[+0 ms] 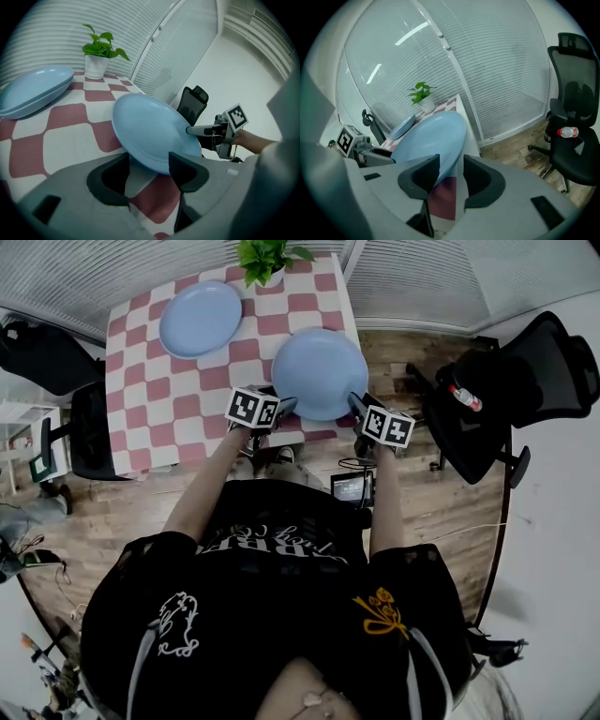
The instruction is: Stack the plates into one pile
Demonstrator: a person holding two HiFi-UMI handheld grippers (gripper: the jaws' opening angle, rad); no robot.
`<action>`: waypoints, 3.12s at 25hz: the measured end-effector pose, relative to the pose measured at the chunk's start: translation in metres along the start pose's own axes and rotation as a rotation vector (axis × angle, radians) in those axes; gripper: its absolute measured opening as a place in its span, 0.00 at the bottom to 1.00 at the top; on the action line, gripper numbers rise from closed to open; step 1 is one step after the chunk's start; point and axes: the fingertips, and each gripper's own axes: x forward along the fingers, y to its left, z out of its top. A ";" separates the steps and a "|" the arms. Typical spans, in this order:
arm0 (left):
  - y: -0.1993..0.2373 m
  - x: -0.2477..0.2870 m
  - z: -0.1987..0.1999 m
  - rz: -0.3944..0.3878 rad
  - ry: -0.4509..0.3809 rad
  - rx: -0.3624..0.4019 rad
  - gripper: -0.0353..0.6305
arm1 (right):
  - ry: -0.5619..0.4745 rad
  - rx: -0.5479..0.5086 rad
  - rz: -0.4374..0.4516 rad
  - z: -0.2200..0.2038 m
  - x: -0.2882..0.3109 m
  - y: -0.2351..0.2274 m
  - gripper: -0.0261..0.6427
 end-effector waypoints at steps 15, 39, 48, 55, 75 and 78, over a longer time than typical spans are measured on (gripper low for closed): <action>0.007 -0.062 0.012 0.011 -0.135 0.017 0.44 | -0.057 0.039 0.028 0.019 -0.012 0.056 0.21; 0.205 -0.228 0.016 0.112 -0.303 -0.120 0.44 | 0.073 0.046 0.082 0.043 0.120 0.276 0.20; 0.247 -0.217 0.029 0.073 -0.355 -0.175 0.44 | 0.019 0.293 -0.024 0.048 0.140 0.282 0.15; 0.269 -0.248 0.031 0.118 -0.459 -0.169 0.44 | -0.005 0.319 -0.143 0.061 0.151 0.277 0.08; 0.248 -0.289 0.006 0.054 -0.469 -0.083 0.44 | -0.054 0.431 -0.281 0.091 0.208 0.269 0.08; 0.240 -0.290 0.005 0.039 -0.463 -0.060 0.44 | -0.075 0.408 -0.301 0.092 0.209 0.268 0.08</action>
